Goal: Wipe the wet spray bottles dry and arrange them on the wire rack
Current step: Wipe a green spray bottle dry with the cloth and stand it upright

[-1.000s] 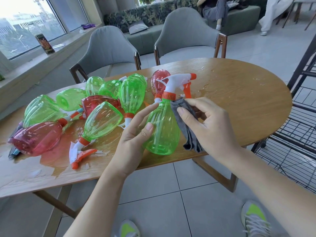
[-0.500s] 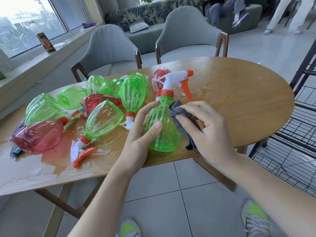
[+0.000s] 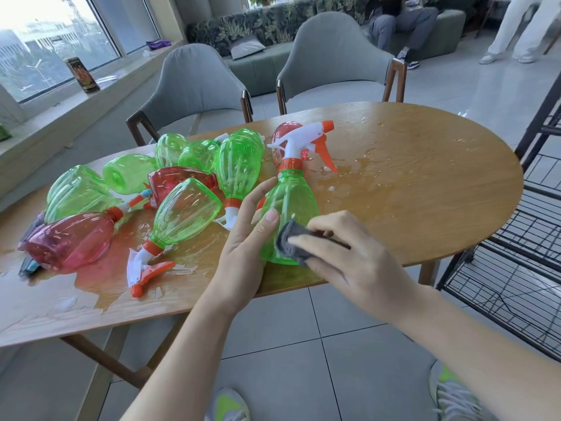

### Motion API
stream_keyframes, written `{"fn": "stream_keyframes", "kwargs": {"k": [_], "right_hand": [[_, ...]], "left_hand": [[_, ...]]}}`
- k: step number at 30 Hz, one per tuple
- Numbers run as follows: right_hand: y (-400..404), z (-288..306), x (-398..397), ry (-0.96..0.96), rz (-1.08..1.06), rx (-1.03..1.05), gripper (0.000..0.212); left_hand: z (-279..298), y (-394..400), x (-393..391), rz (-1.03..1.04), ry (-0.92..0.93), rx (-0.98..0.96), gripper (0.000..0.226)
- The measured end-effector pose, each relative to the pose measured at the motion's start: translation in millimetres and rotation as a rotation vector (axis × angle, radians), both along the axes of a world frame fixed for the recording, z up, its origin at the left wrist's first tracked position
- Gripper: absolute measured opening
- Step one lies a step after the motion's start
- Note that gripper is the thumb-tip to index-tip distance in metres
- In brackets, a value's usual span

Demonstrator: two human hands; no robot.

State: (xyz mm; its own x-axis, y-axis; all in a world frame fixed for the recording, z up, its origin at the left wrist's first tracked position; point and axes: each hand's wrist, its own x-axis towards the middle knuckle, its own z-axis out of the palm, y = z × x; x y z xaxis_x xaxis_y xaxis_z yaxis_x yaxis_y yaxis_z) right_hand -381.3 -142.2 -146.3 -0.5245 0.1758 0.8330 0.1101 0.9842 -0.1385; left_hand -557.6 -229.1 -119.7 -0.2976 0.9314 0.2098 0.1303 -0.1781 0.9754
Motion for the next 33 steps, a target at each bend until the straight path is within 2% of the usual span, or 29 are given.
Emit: {"fn": "stream_keyframes", "kwargs": {"k": [6,12,17,25,33], "right_hand": [[13.0,22.8,-10.8,0.190,-0.134,-0.208,0.023],[14.2,18.1,-8.9,0.237,-0.172,-0.384,0.025],[4.0,7.3,-3.9,0.200,-0.112,-0.286,0.022],[11.0,15.4,-5.6,0.269,-0.088,-0.392,0.021],[-4.2,-4.8,6.8,-0.024,0.109,-0.091,0.023]], "left_hand": [[-2.8,-5.8,-9.6,-0.055,0.042,-0.005,0.066],[-2.2,-3.6,-8.2,-0.069,0.117,0.027,0.046],[-0.8,-1.2,-7.0,-0.034,0.120,0.032,0.045],[-2.9,1.1,-1.2,-0.027,0.129,0.033,0.047],[-4.5,0.7,-2.9,0.003,-0.041,0.034,0.036]]}}
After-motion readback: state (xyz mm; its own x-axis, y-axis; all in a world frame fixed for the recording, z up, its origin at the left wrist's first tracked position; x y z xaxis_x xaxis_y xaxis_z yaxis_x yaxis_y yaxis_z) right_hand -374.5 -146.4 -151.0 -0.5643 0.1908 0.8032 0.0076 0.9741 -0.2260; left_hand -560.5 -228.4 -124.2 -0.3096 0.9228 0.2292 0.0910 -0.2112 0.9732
